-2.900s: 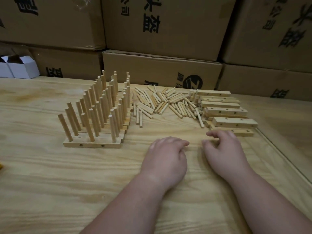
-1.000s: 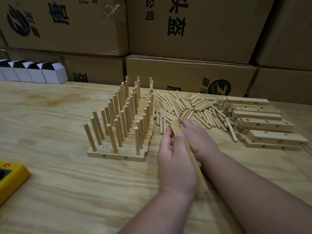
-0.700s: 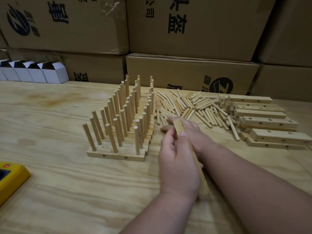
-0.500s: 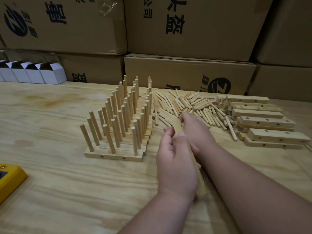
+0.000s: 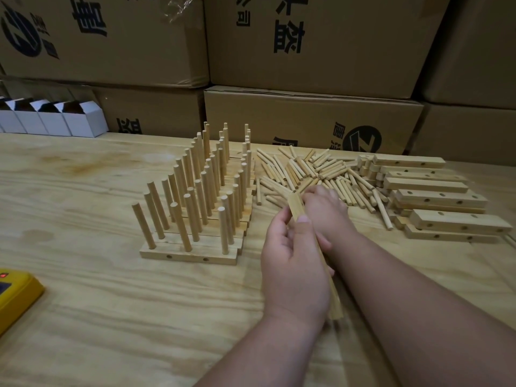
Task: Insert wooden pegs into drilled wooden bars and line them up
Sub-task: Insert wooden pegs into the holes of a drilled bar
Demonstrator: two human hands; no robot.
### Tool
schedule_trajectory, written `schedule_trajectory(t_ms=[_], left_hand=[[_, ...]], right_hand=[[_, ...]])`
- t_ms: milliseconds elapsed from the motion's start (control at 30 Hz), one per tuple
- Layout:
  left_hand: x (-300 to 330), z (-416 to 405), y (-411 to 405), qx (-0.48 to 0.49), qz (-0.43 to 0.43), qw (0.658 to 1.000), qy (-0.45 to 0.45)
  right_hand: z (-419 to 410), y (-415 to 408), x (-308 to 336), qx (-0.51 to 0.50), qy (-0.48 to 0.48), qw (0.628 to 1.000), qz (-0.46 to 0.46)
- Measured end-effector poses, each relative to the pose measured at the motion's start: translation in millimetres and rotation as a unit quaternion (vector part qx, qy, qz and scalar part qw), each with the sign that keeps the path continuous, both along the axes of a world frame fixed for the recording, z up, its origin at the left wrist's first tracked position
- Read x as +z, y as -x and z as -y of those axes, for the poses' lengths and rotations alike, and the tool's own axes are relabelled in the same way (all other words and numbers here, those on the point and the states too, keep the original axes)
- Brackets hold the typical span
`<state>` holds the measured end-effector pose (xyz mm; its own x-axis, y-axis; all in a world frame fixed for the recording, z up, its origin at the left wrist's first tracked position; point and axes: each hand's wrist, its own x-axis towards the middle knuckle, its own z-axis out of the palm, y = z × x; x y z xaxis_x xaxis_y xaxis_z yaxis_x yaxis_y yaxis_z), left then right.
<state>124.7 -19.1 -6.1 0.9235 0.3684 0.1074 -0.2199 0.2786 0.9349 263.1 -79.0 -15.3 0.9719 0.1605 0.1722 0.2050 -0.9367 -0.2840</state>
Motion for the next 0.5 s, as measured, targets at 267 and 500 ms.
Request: schedule_trajectory(t_ms=[267, 500], left_hand=[[2, -1, 2, 0.0, -0.002, 1.0, -0.01], [2, -3, 2, 0.008, 0.002, 1.0, 0.001]], right_hand=[[1, 1, -5, 0.0, 0.027, 1.0, -0.01], [13, 36, -2, -0.012, -0.058, 0.997, 0.057]])
